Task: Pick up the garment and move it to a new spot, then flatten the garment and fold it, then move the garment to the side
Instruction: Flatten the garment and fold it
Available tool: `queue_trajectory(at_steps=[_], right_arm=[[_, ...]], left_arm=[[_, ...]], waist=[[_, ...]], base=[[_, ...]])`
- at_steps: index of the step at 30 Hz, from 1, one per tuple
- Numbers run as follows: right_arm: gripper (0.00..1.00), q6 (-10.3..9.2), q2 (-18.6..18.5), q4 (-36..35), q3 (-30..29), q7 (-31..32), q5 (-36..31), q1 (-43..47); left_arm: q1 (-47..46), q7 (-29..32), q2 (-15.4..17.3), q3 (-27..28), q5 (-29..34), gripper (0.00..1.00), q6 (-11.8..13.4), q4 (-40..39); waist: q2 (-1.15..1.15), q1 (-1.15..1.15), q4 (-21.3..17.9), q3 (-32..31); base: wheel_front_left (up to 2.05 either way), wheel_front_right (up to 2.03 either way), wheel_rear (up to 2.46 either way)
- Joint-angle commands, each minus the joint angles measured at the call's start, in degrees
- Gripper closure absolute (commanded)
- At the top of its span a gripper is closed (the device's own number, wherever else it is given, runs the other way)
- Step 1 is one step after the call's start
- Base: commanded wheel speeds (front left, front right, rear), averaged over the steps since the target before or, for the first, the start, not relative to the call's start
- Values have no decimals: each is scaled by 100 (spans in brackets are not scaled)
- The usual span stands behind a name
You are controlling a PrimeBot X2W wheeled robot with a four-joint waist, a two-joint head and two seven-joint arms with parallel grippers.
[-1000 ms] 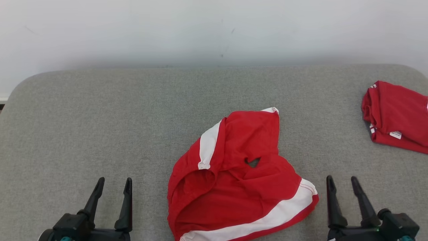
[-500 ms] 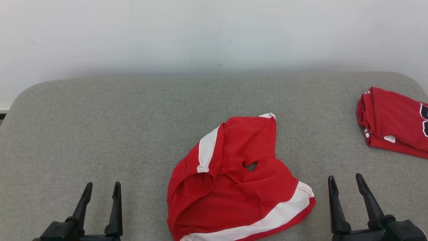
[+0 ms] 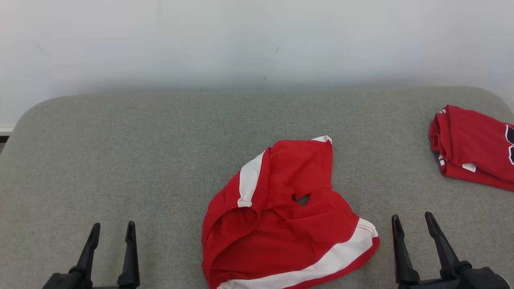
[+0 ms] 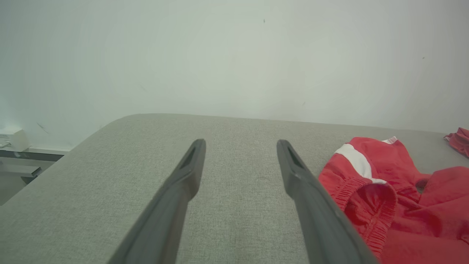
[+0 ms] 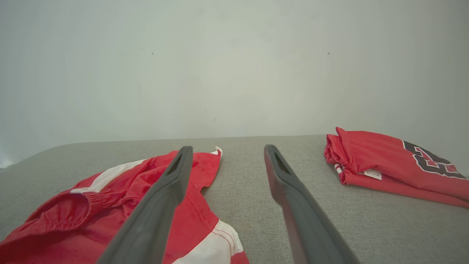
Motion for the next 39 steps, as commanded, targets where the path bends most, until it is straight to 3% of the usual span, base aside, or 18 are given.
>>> queue_trajectory(at_steps=[1, 17, 22, 29, 39], right_arm=[[0, -16, 14, -10, -4, 2, -40, 17], [0, -16, -142, 252, 83, 2, -6, -18], [0, -16, -453, 793, 232, 7, 73, -240], [0, -16, -869, 1680, 570, 36, 253, -742], [0, -17, -1288, 2583, 1346, 101, 575, -1470]], left_arm=[[55, -2, -9, 25, 8, 0, 17, -40], [143, -2, -13, -116, 122, 0, -33, -55], [200, -1, 99, -712, 148, 0, -54, 134], [229, -2, 426, -2089, -151, 0, -58, 609], [-16, -2, 544, -3082, -581, 0, -60, 1312]], waist=[[0, 0, 1, -9], [0, 0, 92, -46], [0, 0, 151, 61], [0, 0, 223, 260], [0, 0, 223, 488]], base=[[0, 0, 0], [0, 0, 0], [0, 0, 0], [0, 0, 0], [0, 0, 0]])
